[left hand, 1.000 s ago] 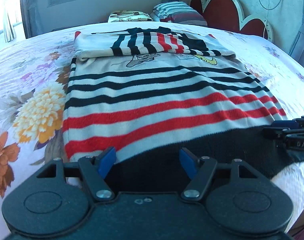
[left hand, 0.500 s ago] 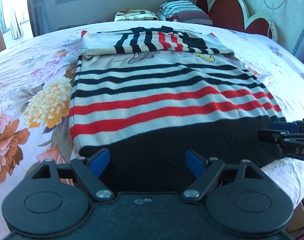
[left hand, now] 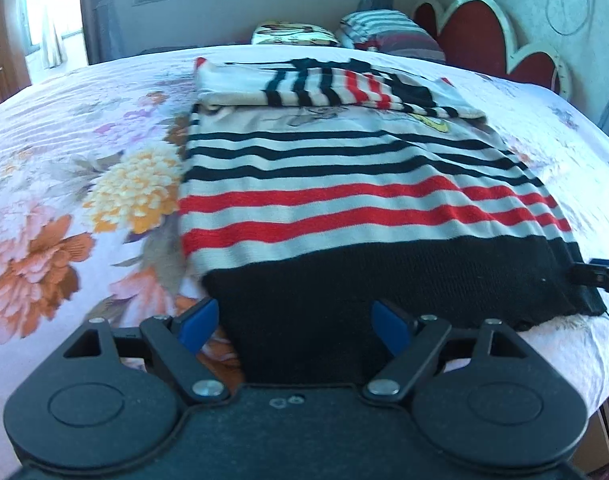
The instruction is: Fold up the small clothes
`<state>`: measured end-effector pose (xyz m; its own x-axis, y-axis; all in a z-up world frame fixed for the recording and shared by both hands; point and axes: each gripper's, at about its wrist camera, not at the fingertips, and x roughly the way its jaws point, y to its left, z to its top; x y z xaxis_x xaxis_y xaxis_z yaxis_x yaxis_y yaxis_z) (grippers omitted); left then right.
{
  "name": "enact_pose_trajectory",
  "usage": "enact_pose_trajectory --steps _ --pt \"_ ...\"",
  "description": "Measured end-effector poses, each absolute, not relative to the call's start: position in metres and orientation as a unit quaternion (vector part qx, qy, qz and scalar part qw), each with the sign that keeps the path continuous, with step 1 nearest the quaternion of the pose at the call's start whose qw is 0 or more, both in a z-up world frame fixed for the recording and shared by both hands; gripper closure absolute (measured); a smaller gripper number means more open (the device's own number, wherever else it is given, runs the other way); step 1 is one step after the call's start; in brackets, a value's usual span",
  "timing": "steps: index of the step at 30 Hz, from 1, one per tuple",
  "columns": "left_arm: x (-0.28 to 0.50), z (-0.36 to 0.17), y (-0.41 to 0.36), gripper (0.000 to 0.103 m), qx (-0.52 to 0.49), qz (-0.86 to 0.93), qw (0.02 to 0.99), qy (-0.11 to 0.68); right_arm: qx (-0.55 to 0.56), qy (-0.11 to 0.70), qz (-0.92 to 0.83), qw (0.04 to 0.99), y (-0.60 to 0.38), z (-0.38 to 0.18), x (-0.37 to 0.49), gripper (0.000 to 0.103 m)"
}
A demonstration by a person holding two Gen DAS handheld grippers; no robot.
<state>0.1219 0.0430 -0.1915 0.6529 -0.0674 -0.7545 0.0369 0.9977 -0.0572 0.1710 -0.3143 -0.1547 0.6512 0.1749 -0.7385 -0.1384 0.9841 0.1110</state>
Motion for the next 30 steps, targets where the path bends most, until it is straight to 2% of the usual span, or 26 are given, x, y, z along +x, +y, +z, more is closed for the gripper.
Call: enact_pose_trajectory --steps 8,13,14,15,19,20,21,23,24,26,30 --pt "0.121 -0.199 0.087 0.021 -0.097 -0.024 0.898 0.428 0.074 0.432 0.061 0.897 -0.347 -0.162 0.173 0.064" --pt "0.123 -0.203 0.087 0.028 -0.123 -0.041 0.894 0.430 0.101 0.443 0.070 0.888 -0.352 -0.171 0.183 0.064" --pt "0.125 -0.204 0.085 0.032 -0.124 -0.046 0.893 0.431 0.104 0.444 0.072 0.887 -0.352 -0.171 0.185 0.064" --pt "0.126 -0.203 0.084 0.042 -0.126 -0.051 0.891 0.432 0.108 0.444 0.076 0.886 -0.352 -0.170 0.187 0.064" --pt "0.133 -0.205 0.082 0.055 -0.158 -0.070 0.879 0.444 0.124 0.453 0.090 0.878 -0.349 -0.171 0.191 0.064" --pt "0.134 -0.206 0.083 0.060 -0.170 -0.071 0.876 0.446 0.121 0.455 0.090 0.878 -0.348 -0.172 0.192 0.064" --pt "0.136 -0.207 0.083 0.071 -0.180 -0.072 0.874 0.447 0.121 0.456 0.089 0.877 -0.347 -0.172 0.193 0.065" --pt "0.140 -0.210 0.083 0.089 -0.197 -0.085 0.866 0.453 0.134 0.463 0.103 0.870 -0.346 -0.174 0.196 0.088" --pt "0.142 -0.212 0.082 0.090 -0.202 -0.088 0.864 0.454 0.136 0.466 0.104 0.868 -0.345 -0.174 0.198 0.094" --pt "0.144 -0.212 0.077 0.094 -0.191 -0.092 0.868 0.448 0.129 0.465 0.113 0.868 -0.343 -0.172 0.201 0.094" --pt "0.149 -0.197 0.069 0.094 -0.177 -0.110 0.882 0.423 0.154 0.437 0.135 0.876 -0.346 -0.156 0.207 0.094"
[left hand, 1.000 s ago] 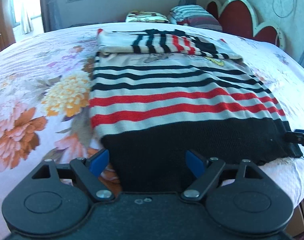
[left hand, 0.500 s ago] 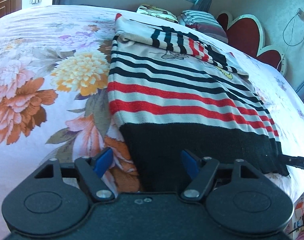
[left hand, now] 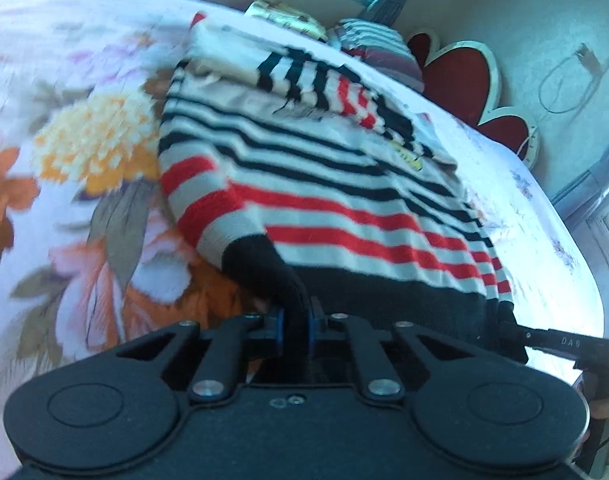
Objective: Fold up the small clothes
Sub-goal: 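Close both grippers on the black hem band, then lift the hem with both grippers and fold it over toward the collar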
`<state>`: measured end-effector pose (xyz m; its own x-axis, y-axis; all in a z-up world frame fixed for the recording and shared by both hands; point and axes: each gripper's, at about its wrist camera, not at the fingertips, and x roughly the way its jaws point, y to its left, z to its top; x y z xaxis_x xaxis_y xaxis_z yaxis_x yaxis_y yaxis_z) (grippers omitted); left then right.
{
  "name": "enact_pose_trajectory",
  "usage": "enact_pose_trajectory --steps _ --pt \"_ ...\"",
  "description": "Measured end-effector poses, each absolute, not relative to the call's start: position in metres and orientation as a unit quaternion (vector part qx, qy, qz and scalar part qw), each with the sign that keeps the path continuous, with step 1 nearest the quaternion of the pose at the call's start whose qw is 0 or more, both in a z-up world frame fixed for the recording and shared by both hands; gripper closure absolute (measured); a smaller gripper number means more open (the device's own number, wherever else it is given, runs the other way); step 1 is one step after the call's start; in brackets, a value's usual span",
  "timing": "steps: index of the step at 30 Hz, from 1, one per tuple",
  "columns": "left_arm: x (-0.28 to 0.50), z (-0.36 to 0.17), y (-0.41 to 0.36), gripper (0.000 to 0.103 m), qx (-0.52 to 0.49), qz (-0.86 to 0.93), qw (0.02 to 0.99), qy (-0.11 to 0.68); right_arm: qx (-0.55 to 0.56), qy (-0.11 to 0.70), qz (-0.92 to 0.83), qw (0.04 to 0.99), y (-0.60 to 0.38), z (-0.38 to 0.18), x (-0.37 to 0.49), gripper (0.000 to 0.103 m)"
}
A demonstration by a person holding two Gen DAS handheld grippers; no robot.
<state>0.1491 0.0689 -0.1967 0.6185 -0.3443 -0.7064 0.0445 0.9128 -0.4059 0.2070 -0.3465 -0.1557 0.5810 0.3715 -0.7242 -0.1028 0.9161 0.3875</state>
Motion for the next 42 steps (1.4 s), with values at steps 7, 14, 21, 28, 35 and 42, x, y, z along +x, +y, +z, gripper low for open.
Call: enact_pose_trajectory --steps 7,14,21,28,35,42 --pt "0.178 -0.152 0.062 0.094 -0.159 -0.123 0.914 0.352 0.164 0.364 0.156 0.904 -0.345 -0.111 0.243 0.094" --pt "0.239 -0.127 0.064 0.094 -0.159 -0.115 0.932 0.304 0.162 0.318 0.162 0.920 -0.339 -0.088 0.314 0.094" --pt "0.321 -0.128 0.063 0.094 -0.166 -0.105 0.939 0.284 0.173 0.308 0.152 0.923 -0.329 -0.098 0.409 0.094" --pt "0.403 -0.138 0.066 0.094 -0.182 -0.078 0.940 0.279 0.197 0.309 0.142 0.919 -0.325 -0.108 0.496 0.094" --pt "0.469 -0.162 0.084 0.094 -0.211 -0.034 0.927 0.307 0.229 0.358 0.136 0.895 -0.327 -0.137 0.570 0.094" --pt "0.508 -0.184 0.094 0.090 -0.219 -0.011 0.910 0.352 0.244 0.390 0.128 0.878 -0.334 -0.159 0.612 0.094"
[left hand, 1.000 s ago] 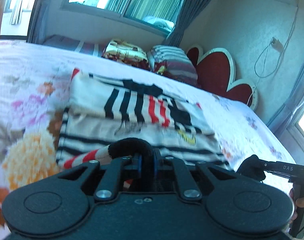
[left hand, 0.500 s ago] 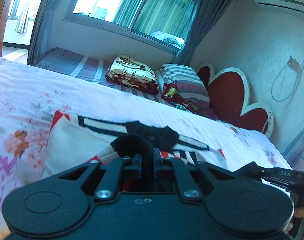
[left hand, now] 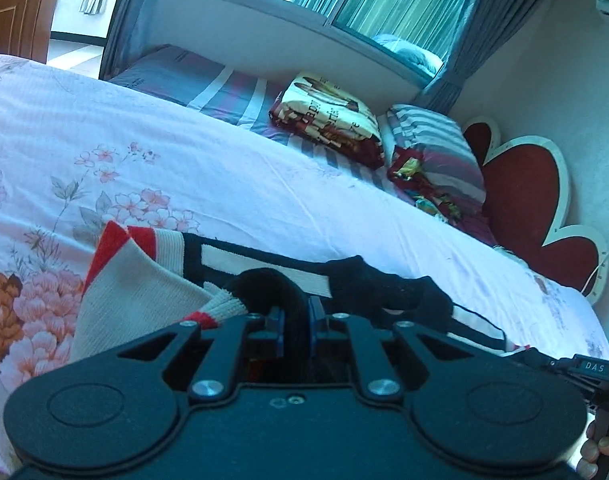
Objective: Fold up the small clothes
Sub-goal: 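Lift the hem with both grippers and fold it over toward the collar, then open both grippers and lift them off the folded sweater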
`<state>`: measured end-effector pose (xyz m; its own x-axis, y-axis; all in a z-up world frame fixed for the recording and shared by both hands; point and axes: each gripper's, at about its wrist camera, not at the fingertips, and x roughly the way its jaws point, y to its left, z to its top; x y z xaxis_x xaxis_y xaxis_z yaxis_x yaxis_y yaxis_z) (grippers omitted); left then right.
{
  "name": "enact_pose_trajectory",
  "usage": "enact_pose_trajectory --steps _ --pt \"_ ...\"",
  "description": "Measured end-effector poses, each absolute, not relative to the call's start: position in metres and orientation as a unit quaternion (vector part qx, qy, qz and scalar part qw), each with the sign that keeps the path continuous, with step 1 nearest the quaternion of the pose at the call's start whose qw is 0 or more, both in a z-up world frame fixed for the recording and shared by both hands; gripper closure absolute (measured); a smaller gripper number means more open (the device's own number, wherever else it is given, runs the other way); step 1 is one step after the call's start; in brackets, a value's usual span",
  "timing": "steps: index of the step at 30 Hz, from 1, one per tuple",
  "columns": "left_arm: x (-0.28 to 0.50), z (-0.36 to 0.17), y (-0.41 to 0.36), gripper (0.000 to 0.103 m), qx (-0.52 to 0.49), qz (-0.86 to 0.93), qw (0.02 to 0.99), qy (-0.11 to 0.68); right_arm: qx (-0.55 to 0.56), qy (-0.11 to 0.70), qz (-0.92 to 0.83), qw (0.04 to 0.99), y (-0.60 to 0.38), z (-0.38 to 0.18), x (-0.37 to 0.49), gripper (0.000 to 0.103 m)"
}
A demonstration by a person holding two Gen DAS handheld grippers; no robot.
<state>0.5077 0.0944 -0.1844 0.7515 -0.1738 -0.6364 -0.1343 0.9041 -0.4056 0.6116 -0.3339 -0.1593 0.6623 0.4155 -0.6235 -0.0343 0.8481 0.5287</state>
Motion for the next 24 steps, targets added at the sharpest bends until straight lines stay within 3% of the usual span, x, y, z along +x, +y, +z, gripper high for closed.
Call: enact_pose_trajectory --steps 4,5,6,7,8,9,10,14,20,22,23,24 --pt "0.525 -0.191 0.102 0.080 -0.240 0.005 0.895 0.375 0.262 0.403 0.120 0.868 -0.337 -0.166 0.628 0.094" --pt "0.527 -0.192 0.103 0.071 -0.241 0.011 0.896 0.374 0.263 0.405 0.120 0.868 -0.338 -0.166 0.629 0.093" --pt "0.525 -0.189 0.105 0.051 -0.241 0.015 0.899 0.365 0.262 0.405 0.121 0.868 -0.338 -0.165 0.631 0.093" --pt "0.523 -0.186 0.107 0.039 -0.239 0.022 0.904 0.354 0.261 0.404 0.123 0.868 -0.339 -0.164 0.631 0.088" --pt "0.520 -0.181 0.109 0.021 -0.233 0.033 0.910 0.343 0.255 0.396 0.119 0.874 -0.339 -0.162 0.632 0.082" --pt "0.517 -0.176 0.110 0.017 -0.223 0.042 0.916 0.332 0.244 0.383 0.106 0.885 -0.339 -0.159 0.631 0.052" --pt "0.515 -0.175 0.112 0.017 -0.215 0.041 0.919 0.329 0.236 0.368 0.097 0.894 -0.341 -0.154 0.629 0.023" --pt "0.508 -0.174 0.109 0.028 -0.175 0.021 0.922 0.344 0.198 0.360 0.114 0.905 -0.337 -0.146 0.627 0.023" --pt "0.502 -0.189 0.097 0.038 -0.131 0.025 0.915 0.381 0.054 0.399 0.109 0.909 -0.299 -0.173 0.617 0.046" --pt "0.498 -0.193 0.094 0.048 -0.116 0.039 0.916 0.381 0.032 0.398 0.107 0.911 -0.292 -0.183 0.611 0.053" --pt "0.496 -0.194 0.093 0.063 -0.107 0.046 0.917 0.381 0.021 0.394 0.109 0.912 -0.288 -0.184 0.608 0.057" --pt "0.493 -0.195 0.094 0.076 -0.103 0.055 0.918 0.379 0.012 0.390 0.112 0.914 -0.285 -0.185 0.604 0.067"
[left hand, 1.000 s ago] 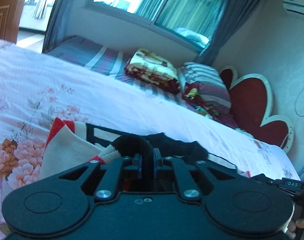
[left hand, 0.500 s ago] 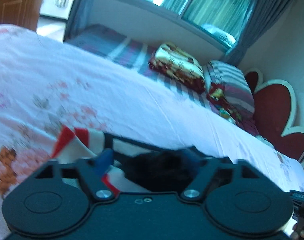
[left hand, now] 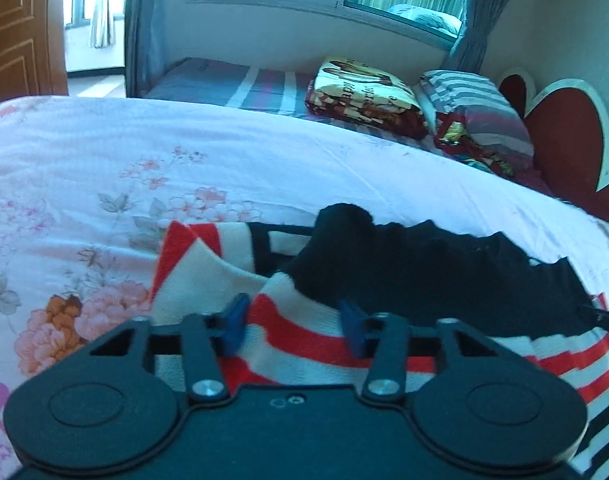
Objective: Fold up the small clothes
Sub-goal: 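Open both grippers and lift them off the folded sweater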
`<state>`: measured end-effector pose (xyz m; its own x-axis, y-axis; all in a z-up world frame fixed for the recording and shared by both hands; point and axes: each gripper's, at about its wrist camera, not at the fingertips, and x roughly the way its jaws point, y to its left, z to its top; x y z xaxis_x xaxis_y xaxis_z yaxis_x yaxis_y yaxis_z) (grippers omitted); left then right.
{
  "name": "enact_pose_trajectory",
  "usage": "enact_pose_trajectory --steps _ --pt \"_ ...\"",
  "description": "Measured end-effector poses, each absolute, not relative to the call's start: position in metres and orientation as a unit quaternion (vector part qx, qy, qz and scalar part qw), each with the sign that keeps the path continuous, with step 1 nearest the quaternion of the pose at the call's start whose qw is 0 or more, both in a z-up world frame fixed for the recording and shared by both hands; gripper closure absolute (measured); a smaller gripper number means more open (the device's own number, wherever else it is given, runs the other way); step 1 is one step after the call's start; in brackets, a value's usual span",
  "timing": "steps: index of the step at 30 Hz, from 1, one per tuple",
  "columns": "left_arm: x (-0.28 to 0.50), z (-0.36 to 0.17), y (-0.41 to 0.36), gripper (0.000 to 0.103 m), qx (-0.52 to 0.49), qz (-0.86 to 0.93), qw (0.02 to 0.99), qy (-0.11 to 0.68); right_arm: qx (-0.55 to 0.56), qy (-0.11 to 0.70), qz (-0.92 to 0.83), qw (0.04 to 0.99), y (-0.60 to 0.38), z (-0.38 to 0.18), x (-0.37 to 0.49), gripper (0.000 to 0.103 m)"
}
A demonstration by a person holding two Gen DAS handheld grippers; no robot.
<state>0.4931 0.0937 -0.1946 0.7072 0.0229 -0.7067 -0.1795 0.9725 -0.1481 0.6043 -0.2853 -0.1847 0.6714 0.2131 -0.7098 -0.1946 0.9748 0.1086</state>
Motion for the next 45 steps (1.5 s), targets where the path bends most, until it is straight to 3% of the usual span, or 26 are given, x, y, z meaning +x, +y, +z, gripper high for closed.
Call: enact_pose_trajectory --steps 1,2,5,14,17,19,22,26,27,28,29,30,32,34,36,45 --pt "0.490 -0.196 0.096 0.081 -0.105 0.059 0.918 0.378 0.011 0.385 0.118 0.915 -0.285 -0.185 0.601 0.086" --pt "0.487 -0.196 0.100 0.087 -0.110 0.057 0.919 0.375 0.013 0.384 0.122 0.915 -0.285 -0.185 0.598 0.094" --pt "0.474 -0.195 0.101 0.094 -0.111 0.054 0.920 0.371 0.013 0.377 0.106 0.920 -0.293 -0.193 0.591 0.094" --pt "0.450 -0.192 0.106 0.094 -0.102 0.061 0.924 0.363 0.035 0.353 0.088 0.931 -0.301 -0.170 0.576 0.093" --pt "0.441 -0.179 0.103 0.081 -0.104 0.068 0.931 0.343 0.032 0.342 0.109 0.933 -0.292 -0.158 0.565 0.093" --pt "0.437 -0.170 0.096 0.081 -0.099 0.055 0.936 0.335 0.031 0.343 0.128 0.930 -0.282 -0.153 0.559 0.093" --pt "0.439 -0.162 0.078 0.072 -0.097 0.025 0.935 0.339 0.028 0.347 0.155 0.925 -0.262 -0.150 0.553 0.092" --pt "0.445 -0.161 0.049 0.053 -0.098 -0.003 0.934 0.344 0.022 0.343 0.137 0.929 -0.249 -0.149 0.552 0.091" --pt "0.447 -0.161 0.043 0.050 -0.095 -0.008 0.933 0.347 0.022 0.339 0.123 0.932 -0.250 -0.148 0.553 0.077" --pt "0.449 -0.163 0.037 0.049 -0.092 -0.014 0.932 0.351 0.021 0.334 0.111 0.936 -0.251 -0.147 0.553 0.047" --pt "0.451 -0.165 0.031 0.048 -0.091 -0.019 0.931 0.354 0.018 0.324 0.102 0.940 -0.255 -0.145 0.551 0.038" --pt "0.452 -0.167 0.027 0.047 -0.091 -0.022 0.929 0.357 0.017 0.322 0.111 0.940 -0.257 -0.144 0.550 0.037" --pt "0.455 -0.171 0.021 0.046 -0.089 -0.025 0.927 0.363 0.023 0.325 0.132 0.936 -0.256 -0.142 0.549 0.040" --pt "0.458 -0.177 0.017 0.046 -0.089 -0.026 0.925 0.369 0.026 0.335 0.149 0.930 -0.250 -0.145 0.546 0.064" --pt "0.461 -0.183 0.013 0.046 -0.085 -0.023 0.922 0.378 0.022 0.346 0.170 0.922 -0.239 -0.151 0.543 0.073" --pt "0.459 -0.199 0.020 0.043 -0.071 -0.009 0.920 0.386 -0.039 0.368 0.174 0.913 -0.224 -0.184 0.535 0.074"
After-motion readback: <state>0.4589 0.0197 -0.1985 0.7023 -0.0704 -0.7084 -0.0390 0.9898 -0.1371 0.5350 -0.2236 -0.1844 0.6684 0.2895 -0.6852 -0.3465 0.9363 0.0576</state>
